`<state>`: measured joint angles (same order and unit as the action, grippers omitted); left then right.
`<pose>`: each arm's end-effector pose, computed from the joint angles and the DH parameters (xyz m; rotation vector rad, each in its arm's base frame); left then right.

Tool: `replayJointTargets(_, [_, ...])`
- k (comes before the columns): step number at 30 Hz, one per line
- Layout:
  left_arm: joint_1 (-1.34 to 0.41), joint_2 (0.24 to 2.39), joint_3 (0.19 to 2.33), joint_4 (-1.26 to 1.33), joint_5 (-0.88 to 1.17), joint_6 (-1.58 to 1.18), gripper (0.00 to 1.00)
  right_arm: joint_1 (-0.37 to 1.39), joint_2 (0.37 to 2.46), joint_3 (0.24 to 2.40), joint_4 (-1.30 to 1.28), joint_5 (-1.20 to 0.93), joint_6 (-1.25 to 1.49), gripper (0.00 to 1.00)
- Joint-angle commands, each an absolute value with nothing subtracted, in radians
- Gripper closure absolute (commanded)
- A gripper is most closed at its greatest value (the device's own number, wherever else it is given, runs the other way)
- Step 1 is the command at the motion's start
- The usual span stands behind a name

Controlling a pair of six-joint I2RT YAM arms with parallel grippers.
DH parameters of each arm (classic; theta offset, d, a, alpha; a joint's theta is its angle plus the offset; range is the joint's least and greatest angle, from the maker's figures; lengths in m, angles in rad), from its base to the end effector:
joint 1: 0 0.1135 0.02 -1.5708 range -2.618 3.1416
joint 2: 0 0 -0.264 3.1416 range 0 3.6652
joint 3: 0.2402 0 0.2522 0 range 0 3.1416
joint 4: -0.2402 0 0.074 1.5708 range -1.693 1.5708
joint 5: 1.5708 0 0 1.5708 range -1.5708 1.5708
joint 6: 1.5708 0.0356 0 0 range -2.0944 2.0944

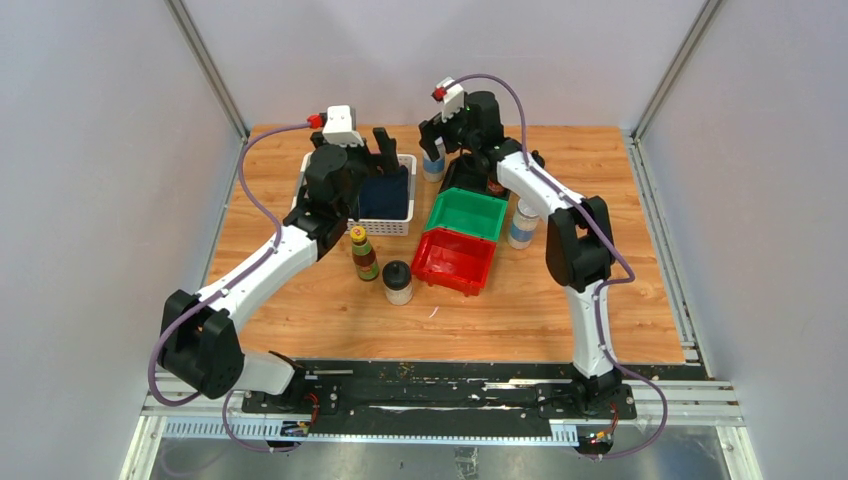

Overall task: Organize the condiment bottles
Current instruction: Pick up the bottle from the corner of the board.

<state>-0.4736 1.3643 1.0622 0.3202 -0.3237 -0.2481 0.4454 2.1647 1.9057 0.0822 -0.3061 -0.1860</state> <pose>0.2947 -0.1383 0.3582 -0.0812 1.5602 -0.3187 0.4702 0.2364 0.3086 -0.7568 1.5904 0.4563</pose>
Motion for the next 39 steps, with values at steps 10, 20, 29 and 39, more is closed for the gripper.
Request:
replayJointTargets(10, [-0.477, 1.391, 1.087, 0.298, -0.355, -0.253, 0.00, 0.466, 2.293, 2.038, 0.110, -0.311, -0.088, 0.04])
replayJointTargets(20, [-0.478, 1.403, 1.092, 0.298, -0.360, -0.253, 0.00, 0.466, 2.341, 2.091, 0.097, -0.280, -0.083, 0.05])
replayJointTargets(29, [-0.477, 1.405, 1.094, 0.298, -0.355, -0.259, 0.00, 0.466, 2.351, 2.094, 0.075, -0.236, -0.093, 0.06])
replayJointTargets(39, [-0.477, 1.396, 1.093, 0.298, -0.360, -0.253, 0.00, 0.466, 2.360, 2.110, 0.035, -0.229, -0.095, 0.11])
